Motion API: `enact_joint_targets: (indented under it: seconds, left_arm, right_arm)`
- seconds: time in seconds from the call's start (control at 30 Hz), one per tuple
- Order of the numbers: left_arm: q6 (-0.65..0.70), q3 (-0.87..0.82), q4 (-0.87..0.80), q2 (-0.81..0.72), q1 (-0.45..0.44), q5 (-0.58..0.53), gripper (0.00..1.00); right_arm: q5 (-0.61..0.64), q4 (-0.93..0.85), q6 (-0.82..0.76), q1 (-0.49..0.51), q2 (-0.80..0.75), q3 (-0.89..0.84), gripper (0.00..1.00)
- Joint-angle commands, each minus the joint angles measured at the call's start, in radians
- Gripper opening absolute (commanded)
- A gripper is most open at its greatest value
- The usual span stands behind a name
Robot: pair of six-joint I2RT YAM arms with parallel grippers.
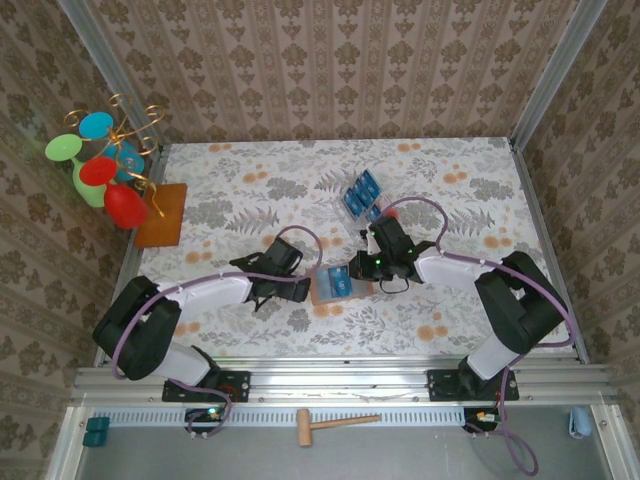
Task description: Put the credit cards into the card holder
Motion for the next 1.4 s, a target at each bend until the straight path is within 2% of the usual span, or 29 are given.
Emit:
enact_joint_targets:
  seconds: [0.0,1.37]
  left_arm:
    - [-0.016,0.001,0.001,0.011,-0.008,-0.005,1.00]
    - [-0.005,0.018,0.034,0.087,-0.015,0.002,1.00]
  right_arm:
    - [0.068,-0.107,-0.045,0.016,0.042,0.038,0.08]
    - [0.038,-0.094,-0.014,0.136,0.185,0.167,0.04]
